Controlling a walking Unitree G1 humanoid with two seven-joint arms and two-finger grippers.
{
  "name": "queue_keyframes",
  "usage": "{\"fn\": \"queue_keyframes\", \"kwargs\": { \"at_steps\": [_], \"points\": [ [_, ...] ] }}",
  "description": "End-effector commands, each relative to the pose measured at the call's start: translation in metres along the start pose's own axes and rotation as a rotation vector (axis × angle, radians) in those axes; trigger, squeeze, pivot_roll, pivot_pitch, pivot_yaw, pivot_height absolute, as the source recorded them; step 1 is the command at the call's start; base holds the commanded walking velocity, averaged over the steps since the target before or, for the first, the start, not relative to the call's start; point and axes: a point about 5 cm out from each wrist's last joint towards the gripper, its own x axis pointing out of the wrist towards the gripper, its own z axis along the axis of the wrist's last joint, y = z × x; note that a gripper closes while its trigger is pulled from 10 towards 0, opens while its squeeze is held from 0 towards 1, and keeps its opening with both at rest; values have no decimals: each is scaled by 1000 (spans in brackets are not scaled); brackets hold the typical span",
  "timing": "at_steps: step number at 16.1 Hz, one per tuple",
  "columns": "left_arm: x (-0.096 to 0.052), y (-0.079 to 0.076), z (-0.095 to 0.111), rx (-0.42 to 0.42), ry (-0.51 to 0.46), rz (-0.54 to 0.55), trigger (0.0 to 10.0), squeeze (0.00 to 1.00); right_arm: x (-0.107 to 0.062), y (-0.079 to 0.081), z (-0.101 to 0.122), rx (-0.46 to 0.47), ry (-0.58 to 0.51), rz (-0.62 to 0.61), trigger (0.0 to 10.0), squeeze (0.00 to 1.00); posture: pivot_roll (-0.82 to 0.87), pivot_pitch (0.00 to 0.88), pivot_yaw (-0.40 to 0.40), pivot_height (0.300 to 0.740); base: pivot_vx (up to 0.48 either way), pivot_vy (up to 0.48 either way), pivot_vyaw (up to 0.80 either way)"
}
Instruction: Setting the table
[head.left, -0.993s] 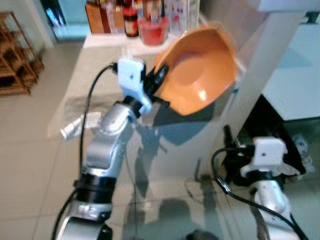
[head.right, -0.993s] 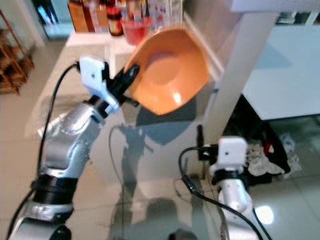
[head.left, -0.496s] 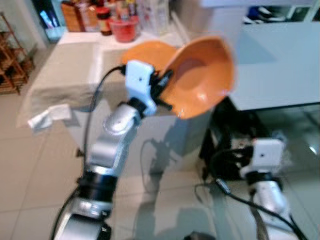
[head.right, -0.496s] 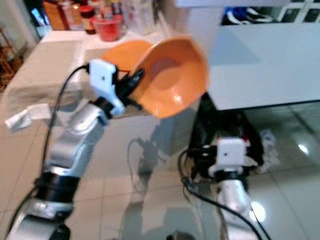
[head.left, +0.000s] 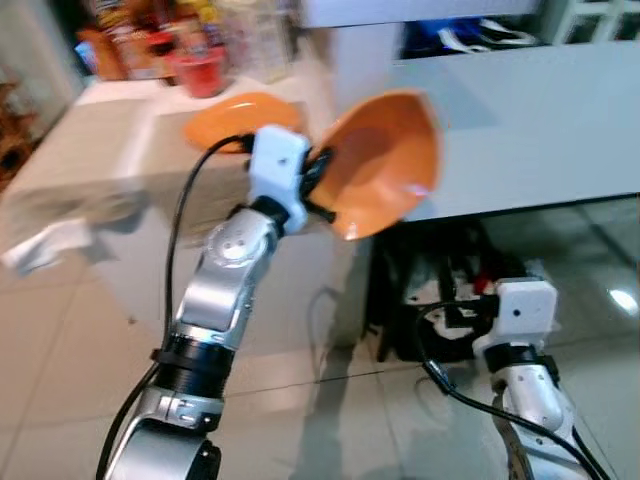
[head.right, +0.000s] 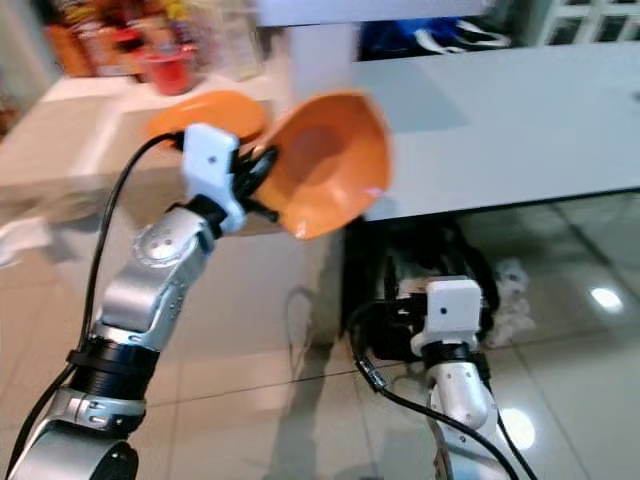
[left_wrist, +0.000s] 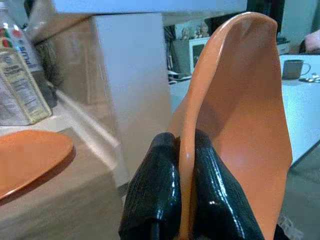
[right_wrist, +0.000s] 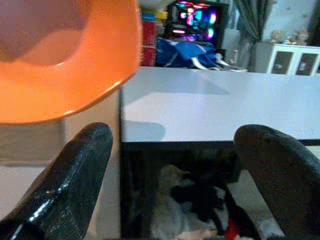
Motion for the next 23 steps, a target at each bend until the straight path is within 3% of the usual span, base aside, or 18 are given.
{"fn": "queue_keyframes", "kwargs": {
  "at_steps": [1, 11, 17, 19, 23],
  "points": [
    [5, -8, 10, 4, -42, -20, 0, 0, 1, -5, 2, -19, -10, -16, 10000, 0, -148, 0, 69, 727, 330, -345, 0],
    [4, -19, 14, 31, -79, -90, 0, 0, 0, -7, 1, -28, -3, -32, 10000, 0, -152, 0, 72, 727, 312, -360, 49],
    [6, -18, 14, 35, -77, -79, 0, 0, 1, -6, 0, -34, -8, -24, 10000, 0, -155, 0, 75, 727, 282, -385, 0],
    [6, -18, 13, 51, -72, -76, 0, 0, 1, -7, 2, -87, -16, -11, 10000, 0, -157, 0, 75, 727, 309, -364, 397],
    [6, -20, 13, 45, -76, -89, 0, 0, -1, -7, 3, -39, -17, -31, 10000, 0, -162, 0, 76, 727, 310, -362, 389]
  ]
}}
